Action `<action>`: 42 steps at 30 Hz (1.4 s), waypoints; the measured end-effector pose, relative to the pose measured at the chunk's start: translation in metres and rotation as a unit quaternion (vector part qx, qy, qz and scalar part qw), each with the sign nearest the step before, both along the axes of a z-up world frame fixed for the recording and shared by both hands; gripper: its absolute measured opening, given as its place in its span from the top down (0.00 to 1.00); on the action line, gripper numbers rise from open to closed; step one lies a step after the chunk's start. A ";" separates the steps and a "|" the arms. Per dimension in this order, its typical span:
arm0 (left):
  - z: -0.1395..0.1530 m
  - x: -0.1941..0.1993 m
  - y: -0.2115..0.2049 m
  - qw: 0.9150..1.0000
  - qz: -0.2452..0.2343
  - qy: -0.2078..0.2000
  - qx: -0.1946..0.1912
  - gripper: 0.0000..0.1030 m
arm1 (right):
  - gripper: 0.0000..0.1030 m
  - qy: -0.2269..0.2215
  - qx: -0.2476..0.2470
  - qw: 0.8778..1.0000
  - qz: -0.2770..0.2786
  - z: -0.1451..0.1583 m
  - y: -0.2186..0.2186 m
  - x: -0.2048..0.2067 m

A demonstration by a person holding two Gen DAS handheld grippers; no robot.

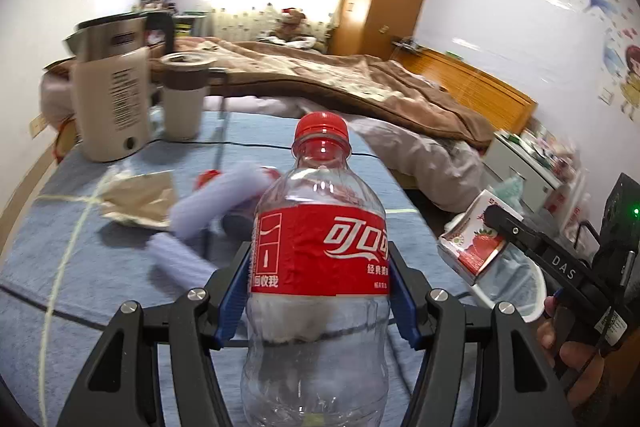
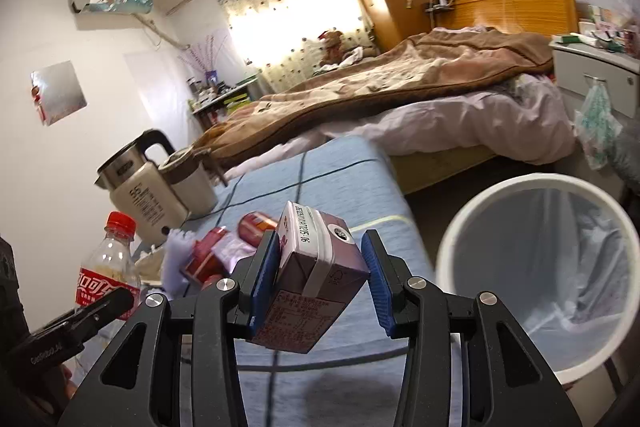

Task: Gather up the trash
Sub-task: 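Carry the bottle and carton to the white wastebasket and release both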

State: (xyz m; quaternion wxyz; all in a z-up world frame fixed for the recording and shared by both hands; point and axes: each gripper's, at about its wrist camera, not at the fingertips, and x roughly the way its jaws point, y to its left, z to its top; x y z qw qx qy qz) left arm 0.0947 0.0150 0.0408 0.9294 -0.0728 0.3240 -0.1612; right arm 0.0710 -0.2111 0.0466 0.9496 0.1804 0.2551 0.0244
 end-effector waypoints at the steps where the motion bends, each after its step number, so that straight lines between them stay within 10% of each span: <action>1: 0.001 0.000 -0.009 1.000 -0.010 -0.003 0.002 0.38 | 0.58 -0.002 -0.001 1.000 -0.006 0.002 -0.006 -0.003; 21: 0.001 0.017 -0.195 0.978 -0.205 0.020 -0.034 0.38 | 0.58 0.055 -0.033 0.987 -0.149 -0.014 -0.153 -0.039; 42: -0.035 0.042 -0.267 0.972 -0.225 0.065 -0.022 0.37 | 0.55 0.124 -0.073 0.977 -0.156 -0.057 -0.185 -0.018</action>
